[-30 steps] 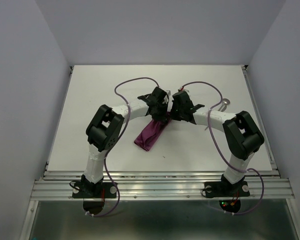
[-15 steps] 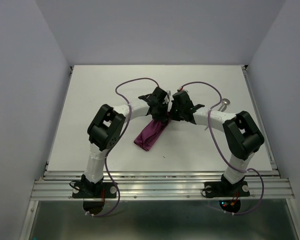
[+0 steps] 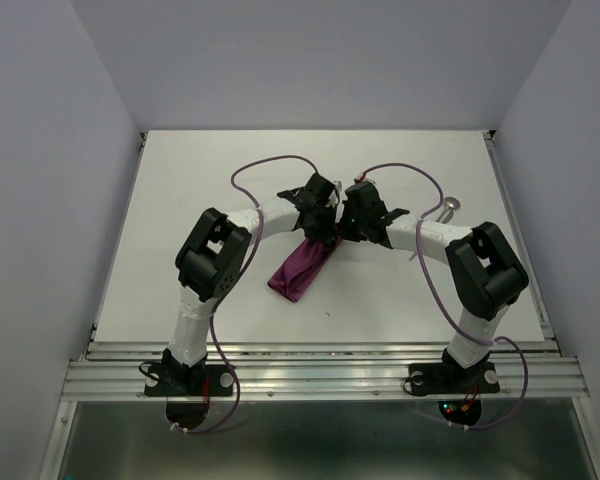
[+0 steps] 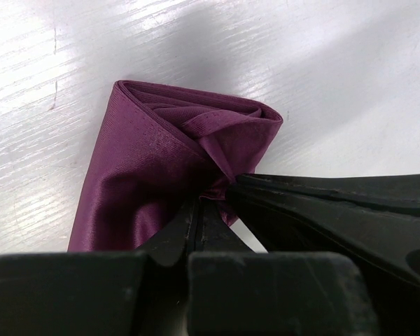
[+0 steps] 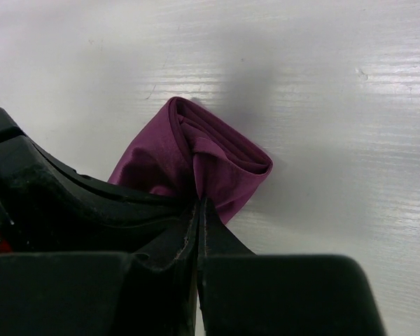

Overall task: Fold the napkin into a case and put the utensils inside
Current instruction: Stuff the top corner of the smaller-rectangle-folded napkin into the folded napkin.

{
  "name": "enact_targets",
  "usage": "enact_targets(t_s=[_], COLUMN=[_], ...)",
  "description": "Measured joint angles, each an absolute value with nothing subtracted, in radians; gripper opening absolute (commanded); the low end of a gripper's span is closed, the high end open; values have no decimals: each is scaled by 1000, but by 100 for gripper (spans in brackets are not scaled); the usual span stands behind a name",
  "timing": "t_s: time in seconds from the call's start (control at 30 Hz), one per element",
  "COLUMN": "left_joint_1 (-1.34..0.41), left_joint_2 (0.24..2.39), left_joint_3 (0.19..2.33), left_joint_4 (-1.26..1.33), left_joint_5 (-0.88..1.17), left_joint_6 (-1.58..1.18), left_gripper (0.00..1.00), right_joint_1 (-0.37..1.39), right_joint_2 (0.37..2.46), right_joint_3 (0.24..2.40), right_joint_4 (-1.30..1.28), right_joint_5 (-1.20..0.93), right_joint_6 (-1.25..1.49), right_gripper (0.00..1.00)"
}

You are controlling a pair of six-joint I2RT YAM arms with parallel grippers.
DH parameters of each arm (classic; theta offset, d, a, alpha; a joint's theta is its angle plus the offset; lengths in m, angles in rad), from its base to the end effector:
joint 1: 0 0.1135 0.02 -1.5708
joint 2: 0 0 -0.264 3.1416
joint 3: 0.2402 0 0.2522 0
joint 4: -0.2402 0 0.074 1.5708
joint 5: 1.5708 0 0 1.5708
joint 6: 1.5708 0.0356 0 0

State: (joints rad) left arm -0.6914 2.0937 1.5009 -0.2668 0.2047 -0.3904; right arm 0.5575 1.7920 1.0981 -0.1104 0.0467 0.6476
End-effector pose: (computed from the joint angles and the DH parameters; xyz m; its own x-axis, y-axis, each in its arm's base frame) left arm 0.3494 -0.2986 0.1727 -0.8162 0.1919 -0.5450 0.4498 0.8031 -0.3908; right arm 0.3239 0.2000 0.1816 -0.7898 0.2178 -0.5735 -0.0308 0.9196 0.3916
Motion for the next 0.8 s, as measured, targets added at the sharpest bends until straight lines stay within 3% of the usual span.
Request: enact_targets(t_s=[0.47,0.53,0.57,0.8], left_joint_1=[-691,-691,-691,-690], left_joint_2=[2118,2115,2111,2070], left_joint_3=[1538,1531,1528,1503], left_joint_4=[-280,-271,-269,-284], left_joint_5=[210,218,221,230], left_joint_6=[-394,-394,-393,-379], left_gripper=[0,3,11,34], right_joint_1=[558,558,558,558], right_joint_2=[1761,1761,1761,1761], right_joint_3=[1071,1071,1071,1071], right_joint_4=[-97,-97,-97,-96], right_joint_5=[41,42,43,44], right_joint_6=[648,648,648,652], right_gripper=[1,1,1,1])
